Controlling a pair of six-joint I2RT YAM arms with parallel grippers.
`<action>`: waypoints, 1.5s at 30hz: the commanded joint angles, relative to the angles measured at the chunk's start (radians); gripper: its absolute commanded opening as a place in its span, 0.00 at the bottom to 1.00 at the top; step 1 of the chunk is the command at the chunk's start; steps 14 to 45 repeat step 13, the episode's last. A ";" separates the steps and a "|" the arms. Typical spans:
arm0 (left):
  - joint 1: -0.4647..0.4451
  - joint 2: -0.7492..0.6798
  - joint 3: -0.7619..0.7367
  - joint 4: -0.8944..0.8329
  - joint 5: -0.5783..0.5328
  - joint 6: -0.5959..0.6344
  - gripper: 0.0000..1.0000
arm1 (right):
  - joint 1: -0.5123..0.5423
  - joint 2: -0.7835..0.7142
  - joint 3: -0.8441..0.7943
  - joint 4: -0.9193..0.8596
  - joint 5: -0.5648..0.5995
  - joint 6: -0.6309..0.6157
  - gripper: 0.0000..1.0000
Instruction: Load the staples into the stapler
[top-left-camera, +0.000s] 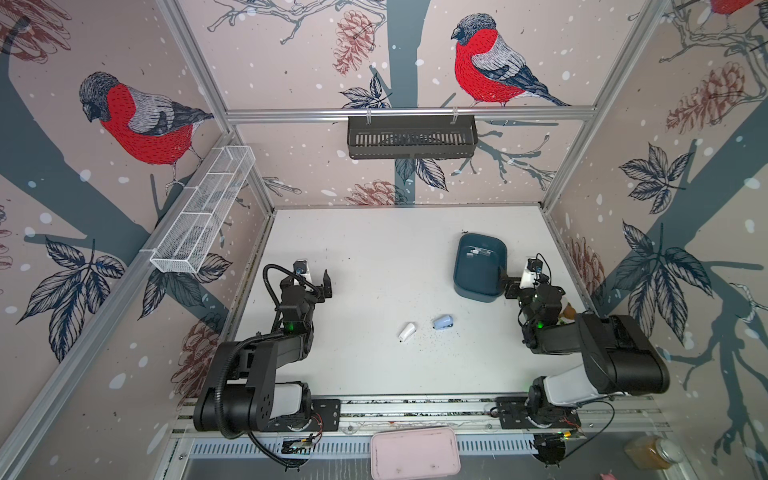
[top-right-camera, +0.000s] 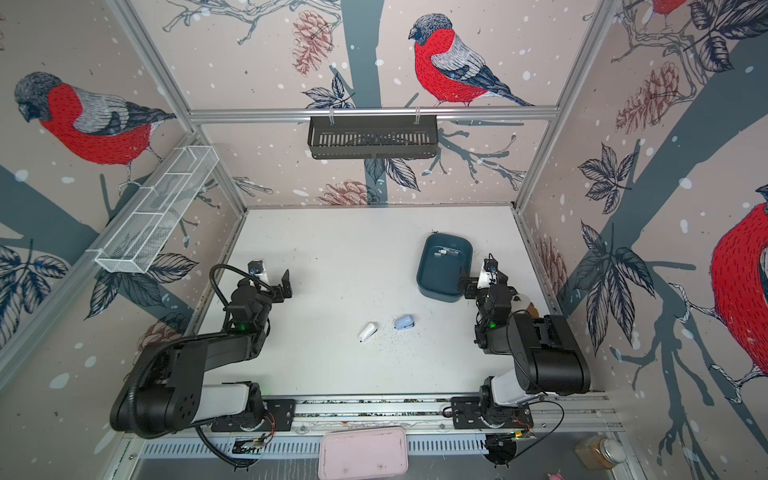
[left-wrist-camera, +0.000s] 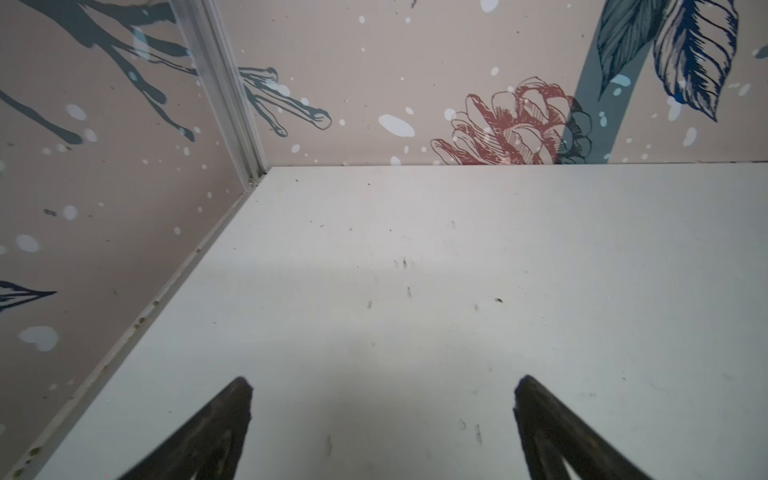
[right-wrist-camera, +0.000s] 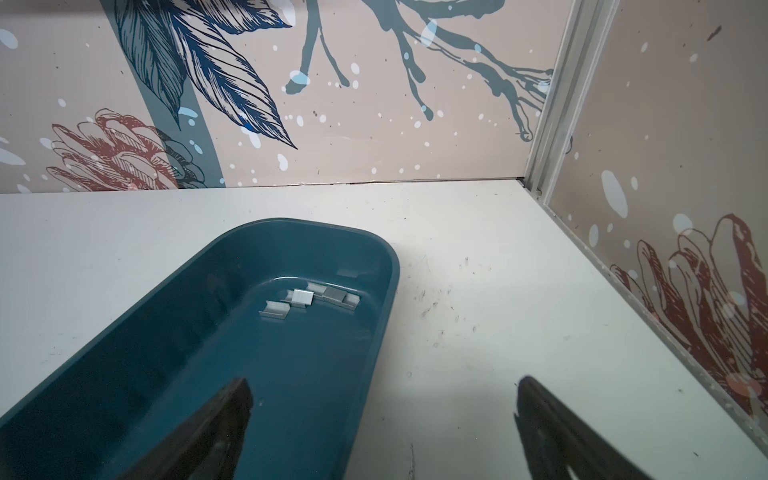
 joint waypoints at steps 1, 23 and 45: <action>0.003 0.112 0.022 0.175 0.048 -0.013 0.99 | 0.001 -0.004 0.007 0.002 0.018 -0.011 1.00; 0.011 0.104 0.063 0.076 0.013 -0.044 0.98 | 0.002 -0.002 0.015 -0.010 0.027 -0.009 1.00; 0.011 0.104 0.063 0.076 0.013 -0.044 0.98 | 0.002 -0.002 0.015 -0.010 0.027 -0.009 1.00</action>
